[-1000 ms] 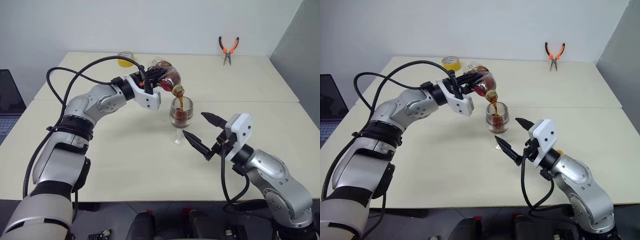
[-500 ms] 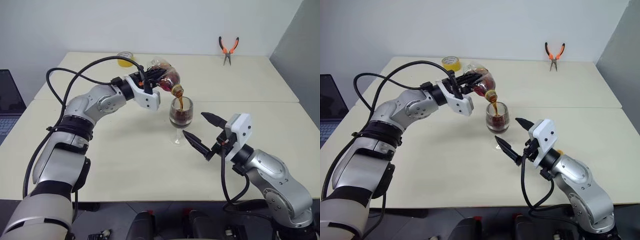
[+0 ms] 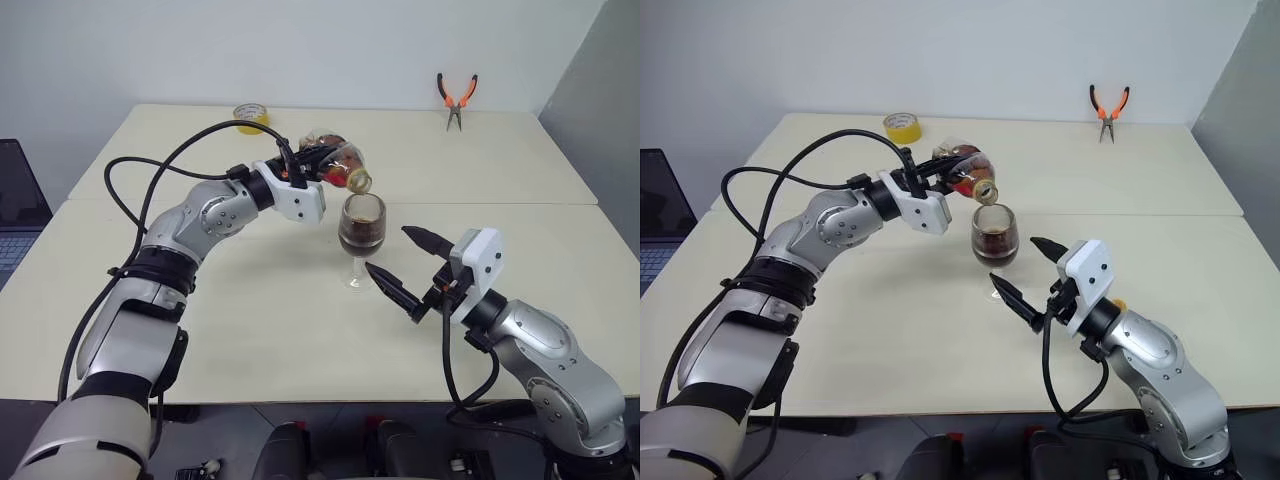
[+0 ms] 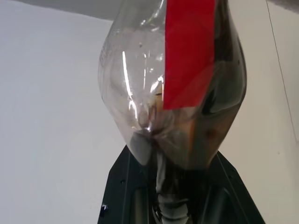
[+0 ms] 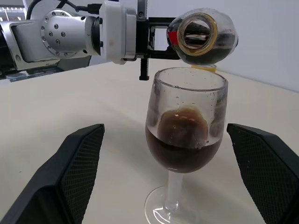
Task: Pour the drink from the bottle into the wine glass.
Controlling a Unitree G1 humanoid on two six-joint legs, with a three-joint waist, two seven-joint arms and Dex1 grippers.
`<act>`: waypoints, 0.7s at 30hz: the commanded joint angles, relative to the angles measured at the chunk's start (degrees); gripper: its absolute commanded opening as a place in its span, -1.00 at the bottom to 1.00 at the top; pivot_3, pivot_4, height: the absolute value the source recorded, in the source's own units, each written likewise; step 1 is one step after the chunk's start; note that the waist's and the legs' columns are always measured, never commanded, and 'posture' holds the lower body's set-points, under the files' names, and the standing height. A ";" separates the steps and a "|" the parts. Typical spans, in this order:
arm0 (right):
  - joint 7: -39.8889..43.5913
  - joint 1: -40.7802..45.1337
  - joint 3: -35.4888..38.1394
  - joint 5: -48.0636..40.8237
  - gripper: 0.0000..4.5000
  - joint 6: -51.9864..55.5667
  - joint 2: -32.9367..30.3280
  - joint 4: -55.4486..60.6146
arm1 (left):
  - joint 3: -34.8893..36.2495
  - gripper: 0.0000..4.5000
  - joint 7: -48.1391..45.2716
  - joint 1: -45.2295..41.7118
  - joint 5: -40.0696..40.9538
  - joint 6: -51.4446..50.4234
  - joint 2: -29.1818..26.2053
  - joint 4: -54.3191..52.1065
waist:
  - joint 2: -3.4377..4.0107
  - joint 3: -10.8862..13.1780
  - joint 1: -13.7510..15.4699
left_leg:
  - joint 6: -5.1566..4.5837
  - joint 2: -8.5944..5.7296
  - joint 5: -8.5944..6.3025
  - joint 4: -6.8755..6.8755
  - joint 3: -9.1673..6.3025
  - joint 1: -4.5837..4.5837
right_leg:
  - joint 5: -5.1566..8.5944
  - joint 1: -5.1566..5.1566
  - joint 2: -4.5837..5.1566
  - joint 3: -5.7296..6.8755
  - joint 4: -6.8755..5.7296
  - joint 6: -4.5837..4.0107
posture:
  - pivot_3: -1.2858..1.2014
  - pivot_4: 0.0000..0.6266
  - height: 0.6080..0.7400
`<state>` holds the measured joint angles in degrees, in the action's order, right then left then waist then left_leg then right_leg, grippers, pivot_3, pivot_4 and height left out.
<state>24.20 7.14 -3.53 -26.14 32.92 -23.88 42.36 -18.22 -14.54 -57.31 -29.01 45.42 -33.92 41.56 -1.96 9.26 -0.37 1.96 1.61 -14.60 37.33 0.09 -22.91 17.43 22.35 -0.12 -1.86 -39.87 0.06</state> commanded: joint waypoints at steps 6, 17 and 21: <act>0.89 -0.12 0.28 -0.36 1.00 -1.91 0.09 2.03 | 6.90 -0.75 -7.65 3.48 13.59 -12.97 2.85 -8.57 | 0.00 0.00 0.00 | -0.01 0.01 -0.01 0.21 -0.04 -0.06 | 0.00 -0.01 0.00 0.03 -0.05 0.00 | 0.03 -0.52 1.00; 4.78 -0.55 -0.22 -1.82 1.00 -2.80 -1.67 4.13 | 21.19 -0.77 -5.63 19.64 31.44 -51.84 11.53 -31.41 | 0.01 -0.01 -0.12 | -0.02 0.04 -0.02 0.49 -0.15 -0.14 | 0.02 -0.03 -0.01 0.04 -0.13 0.02 | 0.03 -0.52 1.00; 6.25 -0.41 0.29 -4.50 1.00 -1.63 -2.48 4.26 | 25.77 -0.77 -1.21 25.36 34.22 -58.45 14.13 -35.62 | 0.01 -0.01 -0.08 | -0.03 0.05 -0.03 0.49 -0.18 -0.13 | 0.02 -0.05 -0.01 0.06 -0.13 0.02 | 0.03 -0.52 1.00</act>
<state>29.80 6.35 -3.90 -28.93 31.55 -26.01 44.22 5.40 -17.61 -31.80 3.85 -11.86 -19.92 9.55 -1.94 9.25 -0.45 1.93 1.66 -14.63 37.81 -0.11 -23.03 17.46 22.29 -0.13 -1.79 -40.00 0.09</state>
